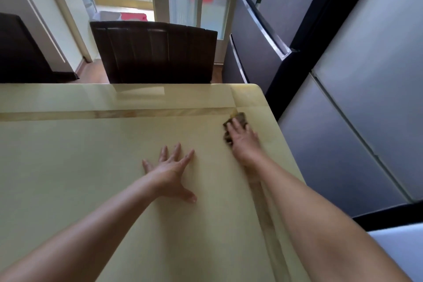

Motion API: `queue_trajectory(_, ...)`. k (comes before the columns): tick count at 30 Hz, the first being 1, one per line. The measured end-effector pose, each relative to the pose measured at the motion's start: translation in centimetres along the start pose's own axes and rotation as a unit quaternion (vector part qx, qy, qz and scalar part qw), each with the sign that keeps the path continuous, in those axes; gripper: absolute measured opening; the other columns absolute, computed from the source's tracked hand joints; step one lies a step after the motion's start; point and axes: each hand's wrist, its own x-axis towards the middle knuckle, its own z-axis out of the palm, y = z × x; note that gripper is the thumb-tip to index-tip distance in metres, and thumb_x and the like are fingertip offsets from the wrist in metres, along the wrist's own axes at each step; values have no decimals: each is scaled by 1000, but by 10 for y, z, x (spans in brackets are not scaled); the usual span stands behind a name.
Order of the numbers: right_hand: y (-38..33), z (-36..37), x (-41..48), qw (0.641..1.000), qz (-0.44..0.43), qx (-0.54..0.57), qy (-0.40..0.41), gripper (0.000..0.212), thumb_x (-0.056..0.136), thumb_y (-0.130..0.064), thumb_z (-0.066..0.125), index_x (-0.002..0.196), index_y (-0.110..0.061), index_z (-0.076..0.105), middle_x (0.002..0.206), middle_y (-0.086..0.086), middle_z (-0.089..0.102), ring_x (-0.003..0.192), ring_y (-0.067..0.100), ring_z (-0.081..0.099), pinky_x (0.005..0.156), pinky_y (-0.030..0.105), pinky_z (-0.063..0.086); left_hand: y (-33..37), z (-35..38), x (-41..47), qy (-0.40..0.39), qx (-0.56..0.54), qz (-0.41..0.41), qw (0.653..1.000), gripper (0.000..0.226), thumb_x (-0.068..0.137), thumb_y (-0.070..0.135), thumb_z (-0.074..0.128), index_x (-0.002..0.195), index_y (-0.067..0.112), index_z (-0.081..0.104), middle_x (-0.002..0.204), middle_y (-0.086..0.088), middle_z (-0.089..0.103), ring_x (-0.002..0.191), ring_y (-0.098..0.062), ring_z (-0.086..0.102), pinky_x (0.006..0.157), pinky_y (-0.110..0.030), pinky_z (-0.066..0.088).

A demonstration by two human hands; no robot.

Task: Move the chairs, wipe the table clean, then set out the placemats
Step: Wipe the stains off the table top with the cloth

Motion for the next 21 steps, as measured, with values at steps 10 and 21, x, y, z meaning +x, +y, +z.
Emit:
queue_trajectory(10,64,15,-47,977,205,19,45,71,92,-2,34,153,-17,1,160,-1,-10,145,36,1,119,41,7,1,3,0,12,14,-9,1000,122,62,56,77,148,41,-8,156,3,-25,143,-29,-24,104,-73,-1)
queue_trajectory(21,-48,54,-143,998,-54,29,2,76,89,-1,39,153,-19,2,160,-5,-10,146,31,-8,116,41,-11,-3,24,-44,67,-36,31,997,125,62,58,76,147,40,-14,156,4,-25,143,-26,-26,111,-62,-5)
